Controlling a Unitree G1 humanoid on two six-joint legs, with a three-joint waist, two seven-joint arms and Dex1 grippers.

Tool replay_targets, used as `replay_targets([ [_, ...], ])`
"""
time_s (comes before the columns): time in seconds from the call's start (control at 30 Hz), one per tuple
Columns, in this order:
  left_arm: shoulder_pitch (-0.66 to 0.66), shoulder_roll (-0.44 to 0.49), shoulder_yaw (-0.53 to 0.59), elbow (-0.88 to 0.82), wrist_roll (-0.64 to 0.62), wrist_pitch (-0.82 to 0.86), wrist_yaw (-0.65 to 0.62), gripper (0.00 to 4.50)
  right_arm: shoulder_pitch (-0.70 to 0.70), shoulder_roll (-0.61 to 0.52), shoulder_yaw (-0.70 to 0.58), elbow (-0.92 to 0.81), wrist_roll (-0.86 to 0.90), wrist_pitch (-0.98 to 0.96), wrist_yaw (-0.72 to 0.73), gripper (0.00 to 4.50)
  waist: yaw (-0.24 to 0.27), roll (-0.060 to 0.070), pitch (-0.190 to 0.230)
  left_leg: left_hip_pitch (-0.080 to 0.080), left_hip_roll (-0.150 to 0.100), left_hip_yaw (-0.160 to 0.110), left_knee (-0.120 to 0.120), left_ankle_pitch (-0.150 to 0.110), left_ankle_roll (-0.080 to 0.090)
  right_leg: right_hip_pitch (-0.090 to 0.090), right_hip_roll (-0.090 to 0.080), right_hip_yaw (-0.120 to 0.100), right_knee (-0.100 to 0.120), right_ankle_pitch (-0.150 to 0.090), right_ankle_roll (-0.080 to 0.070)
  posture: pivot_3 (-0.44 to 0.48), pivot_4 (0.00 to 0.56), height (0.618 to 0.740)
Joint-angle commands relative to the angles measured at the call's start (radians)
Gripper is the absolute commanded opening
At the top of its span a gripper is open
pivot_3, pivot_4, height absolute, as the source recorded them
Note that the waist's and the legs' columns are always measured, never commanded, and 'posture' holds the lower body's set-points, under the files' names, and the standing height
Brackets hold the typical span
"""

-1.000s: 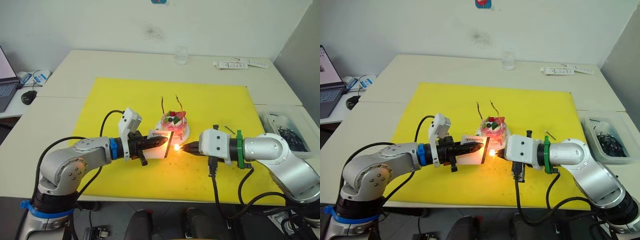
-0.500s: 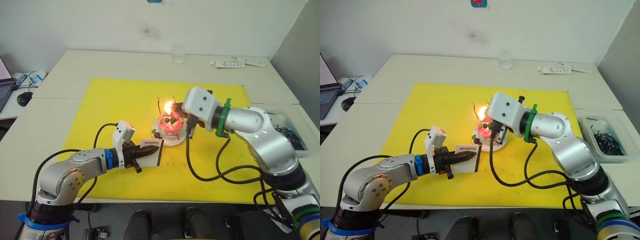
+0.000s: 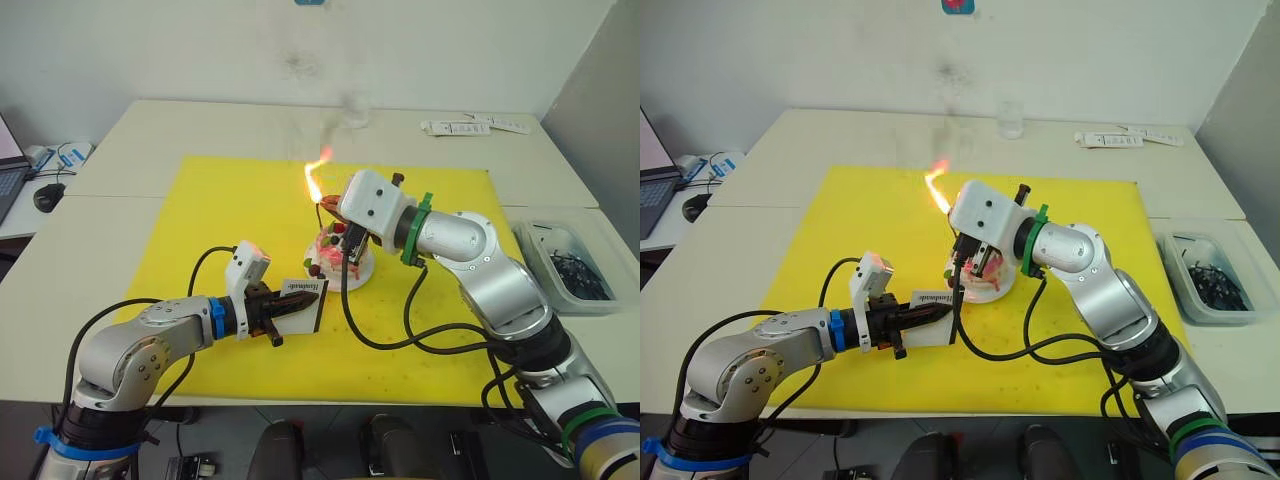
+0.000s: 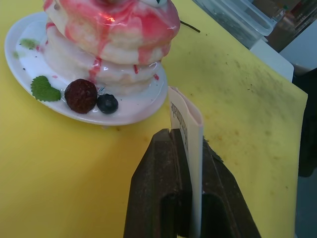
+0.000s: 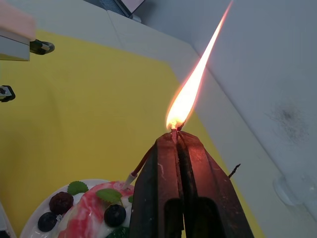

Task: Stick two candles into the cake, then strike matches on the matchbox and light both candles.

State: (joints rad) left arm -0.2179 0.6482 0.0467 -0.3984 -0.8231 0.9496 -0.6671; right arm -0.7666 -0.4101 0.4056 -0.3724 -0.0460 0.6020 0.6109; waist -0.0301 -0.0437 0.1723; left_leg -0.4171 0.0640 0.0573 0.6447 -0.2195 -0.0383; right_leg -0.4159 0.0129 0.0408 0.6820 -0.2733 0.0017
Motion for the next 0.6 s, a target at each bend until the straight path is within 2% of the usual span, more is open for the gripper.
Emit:
replay_targets([
  [0.03,-0.01,-0.007,0.006,-0.022,0.002,-0.015,-0.005,0.0,-0.024,0.005,-0.012,-0.014,-0.017,-0.019,0.006,0.04,0.0,0.0,0.0,0.0,0.0,0.0,0.0,0.0,0.0,0.0,0.0,0.0,0.0,0.0,0.0,0.0,0.15,0.74],
  [0.6,-0.024,-0.016,0.002,-0.027,-0.003,-0.002,-0.003,0.0,-0.011,0.004,-0.021,-0.039,-0.019,0.018,0.04,0.04,0.0,0.0,0.0,0.0,0.0,0.0,0.0,0.0,0.0,0.0,0.0,0.0,0.0,0.0,0.0,0.0,0.15,0.74],
])
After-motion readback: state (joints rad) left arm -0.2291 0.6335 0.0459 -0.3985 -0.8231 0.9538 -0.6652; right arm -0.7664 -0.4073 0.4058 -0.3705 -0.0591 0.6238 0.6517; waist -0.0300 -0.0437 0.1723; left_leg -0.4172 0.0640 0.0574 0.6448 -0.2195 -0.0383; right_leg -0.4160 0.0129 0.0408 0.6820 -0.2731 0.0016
